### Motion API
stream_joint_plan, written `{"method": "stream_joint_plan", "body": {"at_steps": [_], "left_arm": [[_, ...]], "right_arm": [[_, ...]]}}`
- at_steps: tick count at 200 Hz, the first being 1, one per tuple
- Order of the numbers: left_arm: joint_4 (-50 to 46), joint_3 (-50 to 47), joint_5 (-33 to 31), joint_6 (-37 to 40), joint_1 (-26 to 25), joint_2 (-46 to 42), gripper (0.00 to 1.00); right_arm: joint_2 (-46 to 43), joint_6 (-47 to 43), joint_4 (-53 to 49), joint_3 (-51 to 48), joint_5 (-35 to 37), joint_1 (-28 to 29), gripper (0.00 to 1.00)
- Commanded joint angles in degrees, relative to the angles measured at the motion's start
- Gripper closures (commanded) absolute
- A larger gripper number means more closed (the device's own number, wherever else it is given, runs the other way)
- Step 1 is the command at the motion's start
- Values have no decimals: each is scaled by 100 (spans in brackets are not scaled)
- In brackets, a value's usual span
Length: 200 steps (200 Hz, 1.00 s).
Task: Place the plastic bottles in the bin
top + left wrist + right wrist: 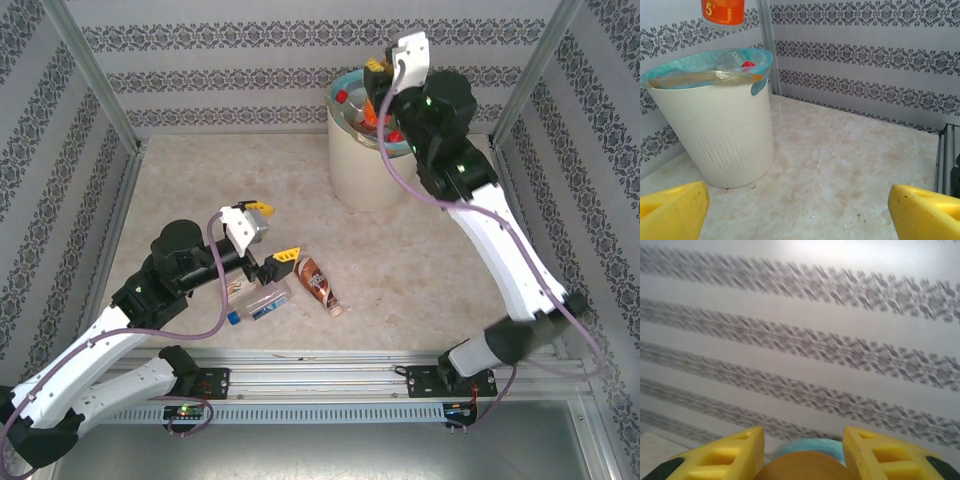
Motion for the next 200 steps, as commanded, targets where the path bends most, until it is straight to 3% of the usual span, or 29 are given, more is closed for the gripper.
{"method": "stream_joint_plan", "body": {"at_steps": [1, 43, 80, 89, 98, 102, 126, 168, 200], "left_arm": [[50, 56, -31, 144, -47, 5, 8], [-208, 61, -147, 294, -46, -80, 7], [-296, 69, -227, 435, -47, -113, 7], [-299, 69, -221, 446, -47, -102, 7], [-295, 66, -216, 460, -47, -99, 7], [-307, 76, -200, 464, -47, -93, 7], [-364, 100, -172, 489, -47, -101, 7], [-378, 48, -199, 508, -42, -120, 7], [-321, -1, -205, 491, -47, -122, 7]], "right_arm": [[687, -328, -257, 669, 487, -307, 100], [2183, -900, -917, 2105, 1063, -574, 100], [3350, -941, -1791, 3614, 1108, -656, 91], [3625, -956, -1949, 3943, 1091, -693, 81], [3893, -940, -2129, 4299, 1132, -718, 54], [3997, -936, -2217, 4470, 1162, -725, 46], [4360, -919, -2468, 5003, 1381, -743, 31], [4244, -683, -2481, 4833, 1287, -804, 35], [4184, -241, -2633, 4600, 982, -1000, 53]]}}
